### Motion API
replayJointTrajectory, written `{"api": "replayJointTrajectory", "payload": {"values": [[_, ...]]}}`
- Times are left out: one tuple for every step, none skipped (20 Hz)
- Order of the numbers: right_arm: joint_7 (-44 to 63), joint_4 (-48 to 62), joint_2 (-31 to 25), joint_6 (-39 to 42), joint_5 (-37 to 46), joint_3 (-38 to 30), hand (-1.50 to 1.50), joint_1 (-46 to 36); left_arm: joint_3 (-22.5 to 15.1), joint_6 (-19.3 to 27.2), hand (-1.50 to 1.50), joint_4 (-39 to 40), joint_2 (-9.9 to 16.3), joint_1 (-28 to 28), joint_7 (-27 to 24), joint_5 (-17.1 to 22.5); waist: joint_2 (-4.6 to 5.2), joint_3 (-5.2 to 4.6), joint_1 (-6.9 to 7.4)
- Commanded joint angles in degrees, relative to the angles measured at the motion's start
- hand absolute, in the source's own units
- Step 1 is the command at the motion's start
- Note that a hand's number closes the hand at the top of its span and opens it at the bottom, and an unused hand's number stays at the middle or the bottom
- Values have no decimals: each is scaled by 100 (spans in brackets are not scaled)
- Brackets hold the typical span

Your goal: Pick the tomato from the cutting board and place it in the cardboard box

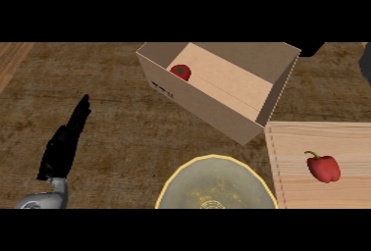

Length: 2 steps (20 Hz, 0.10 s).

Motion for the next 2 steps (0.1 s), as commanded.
{"api": "replayJointTrajectory", "payload": {"values": [[-210, 67, -563, 527, 34, 19, -150, 203, -132, 64, 0, 12, -102, 119, -160, -107, 49, 7, 98], [-298, 89, -703, 721, -27, -41, -150, 296, -109, 22, 0, -5, -49, 231, -222, -90, 47, 10, 108]]}}
